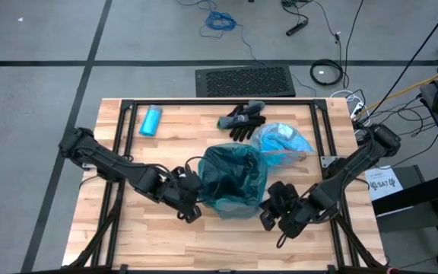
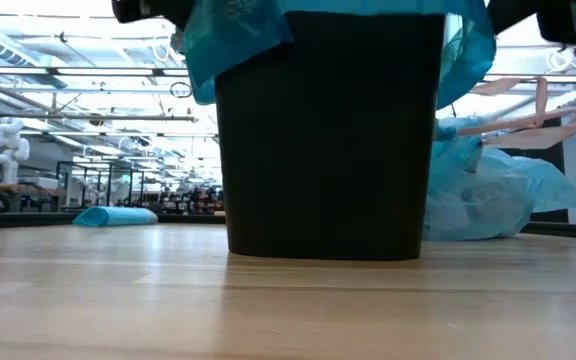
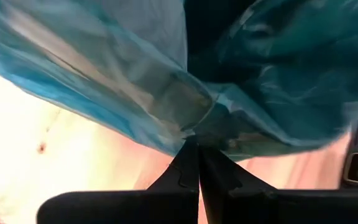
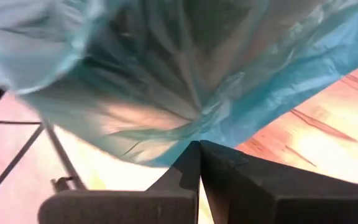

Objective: Place trash/remove bag and relplace
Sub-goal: Put the blue trash bag into the black trash bin, then return To Home Position

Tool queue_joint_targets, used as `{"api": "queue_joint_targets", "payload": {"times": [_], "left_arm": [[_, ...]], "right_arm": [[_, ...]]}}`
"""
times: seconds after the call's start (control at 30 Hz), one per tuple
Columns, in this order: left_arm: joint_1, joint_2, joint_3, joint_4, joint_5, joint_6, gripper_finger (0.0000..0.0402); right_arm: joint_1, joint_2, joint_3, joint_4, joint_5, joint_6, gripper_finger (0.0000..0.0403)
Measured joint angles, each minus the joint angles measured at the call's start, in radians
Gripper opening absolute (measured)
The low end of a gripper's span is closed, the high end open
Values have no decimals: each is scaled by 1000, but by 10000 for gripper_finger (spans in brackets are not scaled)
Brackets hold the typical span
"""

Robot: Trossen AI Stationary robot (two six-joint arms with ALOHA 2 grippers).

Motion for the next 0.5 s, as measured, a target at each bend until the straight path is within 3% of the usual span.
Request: {"api": "queue_joint_targets", "payload": {"times": [0.5], "left_arm": [[0,-162,0,-32,-103,19,2]], "right_arm": [[25,-155,0,-118,-1,-20,0]]}}
